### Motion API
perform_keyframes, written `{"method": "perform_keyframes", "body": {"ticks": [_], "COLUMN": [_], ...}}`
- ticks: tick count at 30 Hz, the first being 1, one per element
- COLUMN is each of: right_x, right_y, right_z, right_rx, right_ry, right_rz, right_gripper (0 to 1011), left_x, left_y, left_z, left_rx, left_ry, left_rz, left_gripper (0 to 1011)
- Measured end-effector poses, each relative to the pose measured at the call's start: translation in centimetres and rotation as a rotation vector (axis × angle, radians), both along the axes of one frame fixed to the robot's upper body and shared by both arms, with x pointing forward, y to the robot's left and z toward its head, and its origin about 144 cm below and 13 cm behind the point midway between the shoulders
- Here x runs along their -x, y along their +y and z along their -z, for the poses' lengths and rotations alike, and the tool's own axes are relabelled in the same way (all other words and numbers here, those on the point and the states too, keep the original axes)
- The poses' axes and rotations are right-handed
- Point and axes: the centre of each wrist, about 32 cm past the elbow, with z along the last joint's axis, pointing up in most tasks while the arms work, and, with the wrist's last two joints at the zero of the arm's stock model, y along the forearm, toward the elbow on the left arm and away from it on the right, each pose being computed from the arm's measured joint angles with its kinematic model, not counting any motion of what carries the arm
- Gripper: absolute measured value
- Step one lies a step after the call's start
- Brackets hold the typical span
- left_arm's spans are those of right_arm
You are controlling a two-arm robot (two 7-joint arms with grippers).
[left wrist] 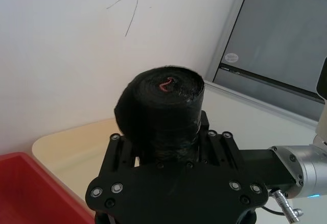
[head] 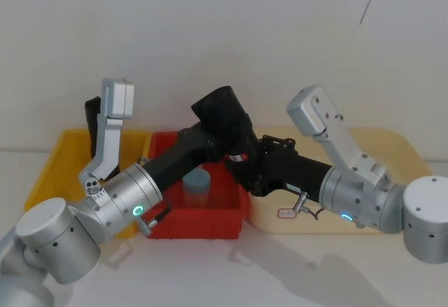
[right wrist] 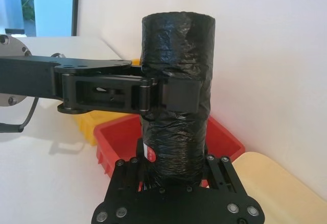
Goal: Pick up the garbage bag with the one hand and transfer it to the other hand.
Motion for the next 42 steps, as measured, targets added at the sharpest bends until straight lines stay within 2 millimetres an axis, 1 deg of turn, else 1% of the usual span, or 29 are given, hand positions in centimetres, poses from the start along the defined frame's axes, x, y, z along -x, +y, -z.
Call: {"method": "perform_keyframes", "body": {"ticks": [1, 2, 5, 6, 7, 10, 13, 14, 15, 16, 24, 35, 42], "right_x": [0.0, 0.0, 0.0, 0.0, 0.0, -0.1, -0.2, -0.3, -0.3, -0.5, -1.2, -2.8, -3.5], "right_y": [0.0, 0.0, -0.1, -0.2, -0.2, -0.4, -0.7, -0.8, -0.9, -1.1, -2.5, -6.2, -8.9], "right_z": [0.0, 0.0, 0.0, 0.0, 0.0, 0.1, 0.3, 0.3, 0.3, 0.4, 0.5, 0.2, -0.4], "right_rx": [-0.001, -0.002, -0.006, -0.008, -0.008, -0.012, -0.015, -0.016, -0.016, -0.017, -0.016, 0.021, 0.095], "right_ry": [-0.001, -0.002, -0.006, -0.008, -0.008, -0.011, -0.014, -0.014, -0.015, -0.015, -0.021, -0.030, -0.033], "right_rz": [0.001, 0.002, 0.006, 0.007, 0.007, 0.010, 0.018, 0.020, 0.023, 0.029, 0.080, 0.218, 0.311], "right_gripper": [545, 545, 545, 545, 545, 545, 545, 545, 545, 545, 545, 545, 545], "left_x": [0.0, 0.0, 0.0, 0.0, 0.0, 0.0, 0.0, 0.0, 0.0, 0.0, 0.0, 0.0, 0.0], "left_y": [0.0, 0.0, 0.0, 0.0, 0.0, 0.0, 0.0, 0.0, 0.0, 0.0, 0.0, 0.0, 0.0], "left_z": [0.0, 0.0, 0.0, 0.0, 0.0, 0.0, 0.0, 0.0, 0.0, 0.0, 0.0, 0.0, 0.0], "left_rx": [0.000, 0.000, 0.000, 0.000, 0.000, 0.000, 0.000, 0.000, 0.000, 0.000, 0.000, 0.000, 0.000], "left_ry": [0.000, 0.000, 0.000, 0.000, 0.000, 0.000, 0.000, 0.000, 0.000, 0.000, 0.000, -0.001, -0.001], "left_rz": [0.000, 0.000, 0.000, 0.000, 0.000, 0.000, -0.001, -0.001, -0.001, -0.001, 0.000, -0.001, -0.001], "left_gripper": [570, 634, 693, 747, 747, 859, 925, 972, 972, 998, 1001, 1001, 1001]}}
